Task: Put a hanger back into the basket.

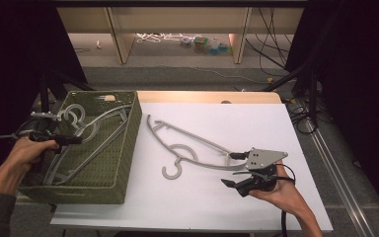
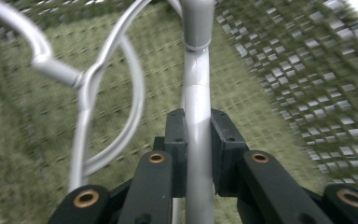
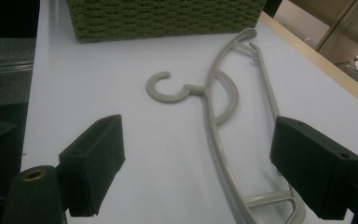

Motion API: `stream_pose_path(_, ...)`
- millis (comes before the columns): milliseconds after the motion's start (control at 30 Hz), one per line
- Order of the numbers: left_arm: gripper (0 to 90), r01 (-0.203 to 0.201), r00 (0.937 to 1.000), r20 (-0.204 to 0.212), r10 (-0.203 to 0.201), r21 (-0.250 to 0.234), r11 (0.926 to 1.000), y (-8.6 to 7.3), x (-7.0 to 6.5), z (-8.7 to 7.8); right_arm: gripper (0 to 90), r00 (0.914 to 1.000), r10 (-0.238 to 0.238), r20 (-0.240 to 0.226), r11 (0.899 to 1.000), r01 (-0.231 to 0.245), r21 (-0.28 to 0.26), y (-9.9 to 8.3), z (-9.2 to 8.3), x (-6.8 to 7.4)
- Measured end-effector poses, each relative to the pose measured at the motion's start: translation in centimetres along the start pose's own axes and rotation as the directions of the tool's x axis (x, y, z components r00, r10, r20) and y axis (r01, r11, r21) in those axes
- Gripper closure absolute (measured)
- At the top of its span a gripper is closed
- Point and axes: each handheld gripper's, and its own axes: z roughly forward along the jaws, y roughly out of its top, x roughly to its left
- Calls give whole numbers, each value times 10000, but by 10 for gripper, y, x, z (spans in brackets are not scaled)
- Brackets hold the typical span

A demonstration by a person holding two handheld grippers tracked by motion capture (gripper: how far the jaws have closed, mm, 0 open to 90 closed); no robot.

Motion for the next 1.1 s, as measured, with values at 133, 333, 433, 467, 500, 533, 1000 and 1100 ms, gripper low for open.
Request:
stream_pose_path(133,780,505,9986,-131,-507,-168,9986,-8,9,4,184,10000,21,32,10000,-21,-11,-1,0,0)
stream_pose_path(333,754,831,9952,-478,-853,-467,9954,-11,14,2,183,10000,54,29,10000,-54,-18,-1,0,0)
stream_pose_path(433,682,916,9922,-791,-966,-646,9937,-10,15,-5,184,10000,36,10,10000,-36,-13,-1,0,0)
stream_pose_path(467,652,756,9926,-902,-808,-601,9953,-9,16,-8,184,10000,42,16,10000,-42,-13,-1,0,0)
stream_pose_path(500,605,794,9907,-1053,-867,-715,9943,-8,16,-11,184,10000,45,26,10000,-45,-11,-1,0,0)
stream_pose_path(533,563,1028,9871,-1125,-1139,-1000,9897,-7,16,-15,184,10000,48,20,10000,-48,-14,-1,0,0)
stream_pose_path(1000,356,1060,9939,96,-1102,-3672,9241,-11,-50,-61,185,10000,21,56,10000,-20,-56,-1,2,1)
stream_pose_path(1100,325,1074,9942,433,-984,-3907,9142,-16,-61,-65,185,10000,-11,56,10000,11,-57,-1,3,1)
